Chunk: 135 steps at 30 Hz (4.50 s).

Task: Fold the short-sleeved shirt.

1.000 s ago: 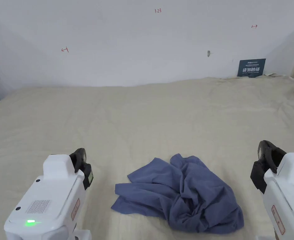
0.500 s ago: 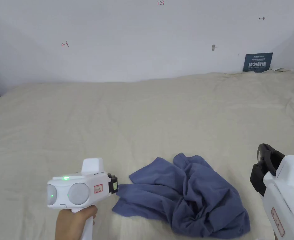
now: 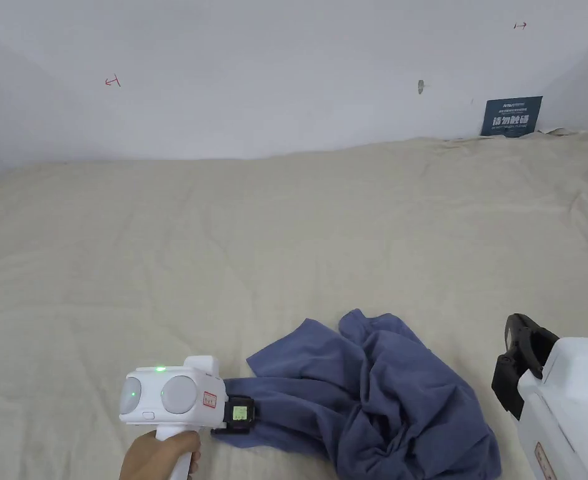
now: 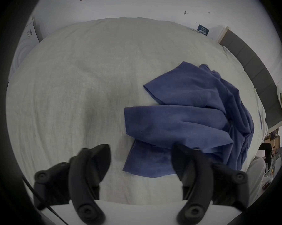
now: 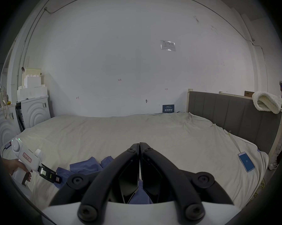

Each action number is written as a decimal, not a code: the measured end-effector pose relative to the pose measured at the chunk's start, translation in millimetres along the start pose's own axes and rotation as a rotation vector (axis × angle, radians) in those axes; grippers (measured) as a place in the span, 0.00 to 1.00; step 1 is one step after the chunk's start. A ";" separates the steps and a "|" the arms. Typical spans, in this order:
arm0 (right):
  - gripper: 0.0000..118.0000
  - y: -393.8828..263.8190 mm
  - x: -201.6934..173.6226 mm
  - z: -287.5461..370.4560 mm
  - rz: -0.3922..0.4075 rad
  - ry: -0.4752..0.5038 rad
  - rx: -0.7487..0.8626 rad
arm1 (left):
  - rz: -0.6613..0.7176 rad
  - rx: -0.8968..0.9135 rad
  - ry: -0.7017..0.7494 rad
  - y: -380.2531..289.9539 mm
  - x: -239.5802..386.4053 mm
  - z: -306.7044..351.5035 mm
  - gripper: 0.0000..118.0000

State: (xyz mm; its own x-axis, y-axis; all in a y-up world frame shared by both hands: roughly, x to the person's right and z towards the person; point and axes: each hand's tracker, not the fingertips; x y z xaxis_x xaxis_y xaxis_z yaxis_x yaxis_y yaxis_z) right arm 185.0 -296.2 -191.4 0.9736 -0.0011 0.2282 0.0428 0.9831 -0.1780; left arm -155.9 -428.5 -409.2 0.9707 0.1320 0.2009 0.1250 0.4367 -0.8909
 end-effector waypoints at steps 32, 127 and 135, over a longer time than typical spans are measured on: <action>0.00 6.2 -20.2 -184.8 0.022 0.186 -0.421 | -0.032 0.172 -0.133 -0.4 7.9 66.9 0.01; 0.02 73.4 86.6 -194.1 -0.214 0.091 -0.471 | 0.254 0.455 0.015 83.4 -115.6 178.7 0.01; 0.02 -6.9 89.3 -116.8 -0.329 0.071 -0.625 | 0.308 0.304 0.019 -29.0 -121.3 140.9 0.01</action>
State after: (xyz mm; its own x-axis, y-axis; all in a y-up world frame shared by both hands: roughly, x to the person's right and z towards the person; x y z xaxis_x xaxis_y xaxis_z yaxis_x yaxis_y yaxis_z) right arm 297.9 -324.5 -281.6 0.8996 -0.3123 0.3054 0.4368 0.6404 -0.6317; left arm -306.2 -331.8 -350.3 0.9571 0.2821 -0.0661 -0.2349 0.6218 -0.7471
